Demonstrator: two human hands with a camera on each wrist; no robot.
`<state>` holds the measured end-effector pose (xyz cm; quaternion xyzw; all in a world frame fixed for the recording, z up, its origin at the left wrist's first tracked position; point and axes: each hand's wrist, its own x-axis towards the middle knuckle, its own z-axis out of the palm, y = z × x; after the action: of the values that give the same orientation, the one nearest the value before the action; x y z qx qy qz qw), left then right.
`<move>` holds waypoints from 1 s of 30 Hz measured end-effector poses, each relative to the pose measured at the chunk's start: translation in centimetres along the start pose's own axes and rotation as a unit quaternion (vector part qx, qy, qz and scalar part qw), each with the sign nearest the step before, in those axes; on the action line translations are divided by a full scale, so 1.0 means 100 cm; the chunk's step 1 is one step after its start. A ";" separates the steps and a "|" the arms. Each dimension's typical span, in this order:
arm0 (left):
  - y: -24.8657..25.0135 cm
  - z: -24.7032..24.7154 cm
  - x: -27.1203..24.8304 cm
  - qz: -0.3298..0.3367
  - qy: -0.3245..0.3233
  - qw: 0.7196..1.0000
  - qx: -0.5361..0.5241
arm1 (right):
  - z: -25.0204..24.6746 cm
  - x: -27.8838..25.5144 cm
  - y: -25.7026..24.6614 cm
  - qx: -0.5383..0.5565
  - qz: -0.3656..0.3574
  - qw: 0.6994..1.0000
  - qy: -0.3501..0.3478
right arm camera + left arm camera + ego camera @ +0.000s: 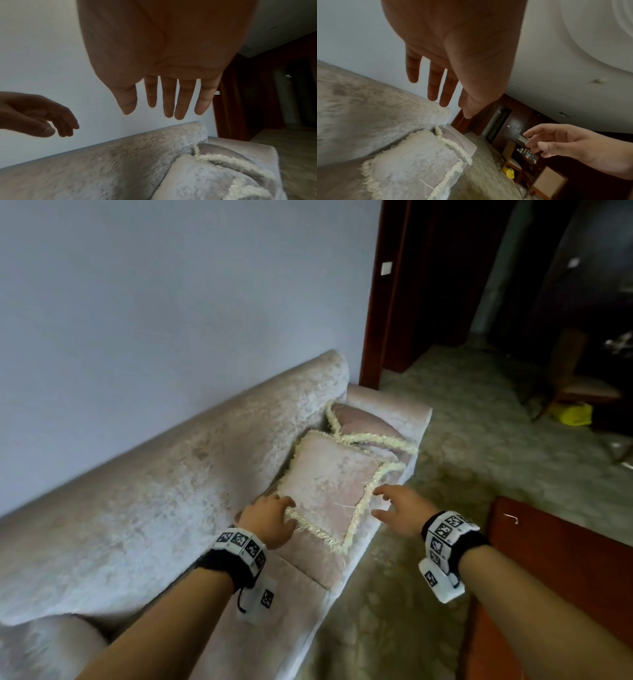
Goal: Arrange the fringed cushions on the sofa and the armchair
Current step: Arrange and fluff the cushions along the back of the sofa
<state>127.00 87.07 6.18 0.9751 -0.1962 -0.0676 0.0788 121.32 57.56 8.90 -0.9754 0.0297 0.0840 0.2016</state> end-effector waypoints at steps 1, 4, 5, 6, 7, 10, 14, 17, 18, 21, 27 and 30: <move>0.008 0.003 0.021 0.012 -0.006 1.000 -0.001 | -0.007 0.007 0.014 0.001 0.012 1.000 0.005; 0.030 0.011 0.081 0.031 -0.024 0.999 -0.006 | -0.027 0.038 0.051 -0.006 0.038 0.999 0.013; 0.036 0.012 0.100 0.033 -0.027 0.999 -0.013 | -0.034 0.053 0.064 -0.009 0.042 0.999 0.020; 0.040 0.014 0.120 0.030 -0.029 0.999 -0.019 | -0.042 0.068 0.076 -0.012 0.045 0.999 0.025; 0.044 0.015 0.139 0.024 -0.030 0.999 -0.028 | -0.050 0.084 0.087 -0.010 0.048 0.998 0.027; 0.051 0.016 0.191 0.007 -0.037 0.998 -0.056 | -0.074 0.132 0.108 0.002 0.042 0.999 0.010; 0.048 0.016 0.252 -0.024 -0.010 0.997 -0.070 | -0.098 0.210 0.125 -0.011 0.004 1.000 -0.005; 0.036 0.021 0.286 -0.055 -0.015 0.994 -0.092 | -0.102 0.264 0.129 -0.022 -0.018 0.999 -0.028; 0.030 0.021 0.298 -0.065 -0.019 0.993 -0.094 | -0.102 0.280 0.127 -0.021 -0.022 0.999 -0.039; 0.010 0.027 0.342 -0.094 -0.020 0.992 -0.087 | -0.099 0.332 0.128 -0.030 -0.037 0.997 -0.061; -0.024 0.056 0.452 -0.133 -0.054 0.980 -0.139 | -0.102 0.450 0.138 -0.078 -0.048 0.990 -0.107; -0.038 0.076 0.505 -0.154 -0.072 0.970 -0.175 | -0.109 0.507 0.141 -0.115 -0.042 0.983 -0.138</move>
<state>173.36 69.73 -7.05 0.9573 -0.0338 -0.1819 0.2222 171.62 39.06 4.34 -0.9716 -0.0490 0.2118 0.0933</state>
